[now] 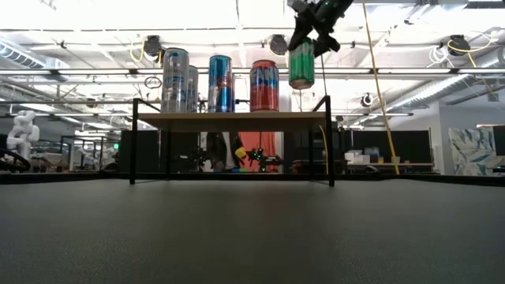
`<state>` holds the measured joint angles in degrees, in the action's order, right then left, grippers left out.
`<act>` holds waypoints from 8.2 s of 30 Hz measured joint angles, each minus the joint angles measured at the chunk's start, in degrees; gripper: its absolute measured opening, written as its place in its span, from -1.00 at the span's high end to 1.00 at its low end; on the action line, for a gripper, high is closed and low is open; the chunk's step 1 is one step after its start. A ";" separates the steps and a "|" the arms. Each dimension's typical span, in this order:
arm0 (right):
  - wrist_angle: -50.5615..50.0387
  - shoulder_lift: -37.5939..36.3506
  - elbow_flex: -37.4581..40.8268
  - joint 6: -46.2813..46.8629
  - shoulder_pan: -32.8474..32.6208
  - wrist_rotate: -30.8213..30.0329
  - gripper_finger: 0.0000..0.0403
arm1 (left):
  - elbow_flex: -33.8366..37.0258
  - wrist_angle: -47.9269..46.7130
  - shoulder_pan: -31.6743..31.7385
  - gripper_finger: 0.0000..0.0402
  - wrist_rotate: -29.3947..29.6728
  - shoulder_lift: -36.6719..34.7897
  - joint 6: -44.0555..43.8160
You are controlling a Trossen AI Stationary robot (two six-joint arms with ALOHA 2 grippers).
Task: Place canned beverage on shelf
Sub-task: Put the left green soda can on the shelf, then put the green soda can, aligned with the other green soda can on the shelf
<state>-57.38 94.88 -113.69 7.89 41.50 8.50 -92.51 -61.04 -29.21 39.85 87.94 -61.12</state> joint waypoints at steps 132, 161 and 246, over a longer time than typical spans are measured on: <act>29.76 -5.24 30.99 -4.50 0.20 -0.03 -0.57 | 0.00 0.51 2.84 -0.49 -7.16 0.00 2.98; 30.22 -5.22 30.26 -4.26 0.20 -0.73 -0.78 | 0.00 0.52 2.83 -0.49 -8.12 0.00 2.95; -32.14 -12.03 -16.96 31.89 -63.32 -9.94 -0.77 | 0.00 13.87 -8.83 -0.49 -8.12 -0.02 11.32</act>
<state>-89.52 82.86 -130.65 39.78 -21.82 -1.45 -92.51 -47.17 -38.04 31.73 87.92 -49.80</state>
